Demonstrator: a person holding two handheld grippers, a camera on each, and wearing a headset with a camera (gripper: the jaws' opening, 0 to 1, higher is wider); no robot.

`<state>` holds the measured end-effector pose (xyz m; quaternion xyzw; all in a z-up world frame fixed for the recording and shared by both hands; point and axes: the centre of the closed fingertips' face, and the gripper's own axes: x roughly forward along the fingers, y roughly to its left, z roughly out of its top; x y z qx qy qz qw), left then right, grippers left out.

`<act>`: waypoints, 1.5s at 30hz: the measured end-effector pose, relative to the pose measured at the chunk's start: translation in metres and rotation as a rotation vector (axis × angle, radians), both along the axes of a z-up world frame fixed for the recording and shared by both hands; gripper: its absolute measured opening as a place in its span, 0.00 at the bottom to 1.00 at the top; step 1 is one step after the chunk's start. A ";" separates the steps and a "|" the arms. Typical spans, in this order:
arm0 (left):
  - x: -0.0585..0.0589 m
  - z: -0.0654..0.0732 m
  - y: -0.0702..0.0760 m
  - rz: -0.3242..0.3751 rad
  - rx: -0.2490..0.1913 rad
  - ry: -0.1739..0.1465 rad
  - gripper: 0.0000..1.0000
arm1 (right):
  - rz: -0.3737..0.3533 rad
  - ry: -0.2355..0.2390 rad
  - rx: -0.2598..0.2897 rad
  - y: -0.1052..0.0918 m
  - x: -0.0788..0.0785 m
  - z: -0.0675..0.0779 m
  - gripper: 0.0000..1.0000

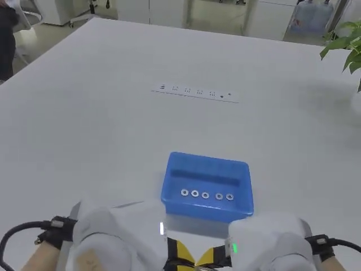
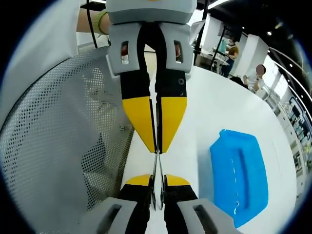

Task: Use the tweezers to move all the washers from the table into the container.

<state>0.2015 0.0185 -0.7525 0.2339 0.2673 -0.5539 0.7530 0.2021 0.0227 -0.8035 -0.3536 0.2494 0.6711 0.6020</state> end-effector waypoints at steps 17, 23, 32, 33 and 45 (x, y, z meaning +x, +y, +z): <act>0.008 -0.034 0.017 -0.060 0.105 0.087 0.00 | -0.233 0.015 0.032 -0.035 0.007 0.002 0.26; 0.018 -0.047 0.017 -0.057 0.140 0.112 0.00 | -0.352 0.005 0.062 -0.054 0.017 0.014 0.29; 0.022 -0.055 0.018 -0.106 0.189 0.132 0.00 | -0.436 -0.001 0.101 -0.064 0.018 0.026 0.32; 0.022 -0.057 0.019 -0.118 0.203 0.131 0.00 | -0.438 -0.001 0.102 -0.064 0.017 0.026 0.32; 0.027 -0.070 0.022 -0.150 0.291 0.138 0.00 | -0.554 0.007 0.233 -0.048 0.010 0.053 0.38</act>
